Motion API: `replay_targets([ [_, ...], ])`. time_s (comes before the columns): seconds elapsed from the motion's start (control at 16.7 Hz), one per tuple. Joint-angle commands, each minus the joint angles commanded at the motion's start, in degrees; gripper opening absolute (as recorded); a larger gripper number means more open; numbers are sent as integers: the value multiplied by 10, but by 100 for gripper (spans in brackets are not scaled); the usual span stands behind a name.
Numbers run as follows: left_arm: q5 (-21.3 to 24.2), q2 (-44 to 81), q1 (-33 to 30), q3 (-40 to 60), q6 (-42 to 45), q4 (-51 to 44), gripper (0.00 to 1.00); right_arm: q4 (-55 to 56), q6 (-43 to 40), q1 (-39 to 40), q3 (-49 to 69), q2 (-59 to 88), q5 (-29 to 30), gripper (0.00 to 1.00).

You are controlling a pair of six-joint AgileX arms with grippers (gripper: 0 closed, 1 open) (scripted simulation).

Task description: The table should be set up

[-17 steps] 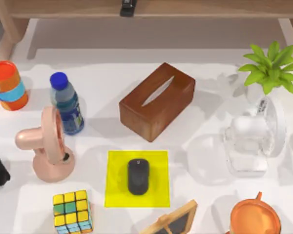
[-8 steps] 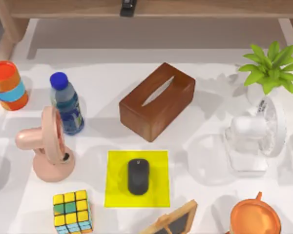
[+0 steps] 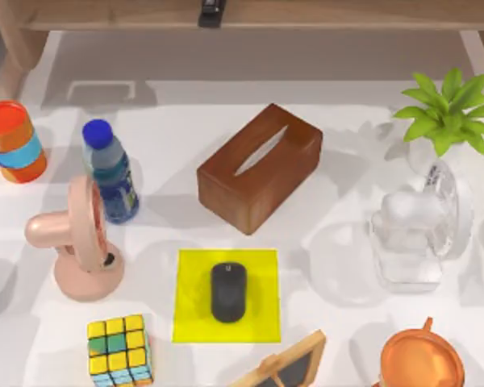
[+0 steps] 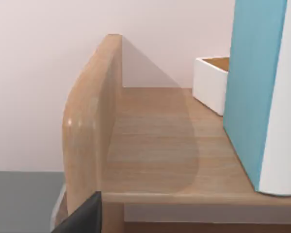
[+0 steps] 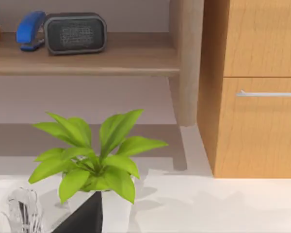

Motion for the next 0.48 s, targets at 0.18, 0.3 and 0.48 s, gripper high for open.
replay_targets([
  [0.18, -21, 129, -23, 133, 0, -3, 100, 0, 0, 0, 0, 0, 0, 100],
  [0.3, -32, 201, -36, 209, 1, -5, 100, 0, 0, 0, 0, 0, 0, 100],
  [0.48, -44, 273, -49, 283, 1, -7, 100, 0, 0, 0, 0, 0, 0, 100],
])
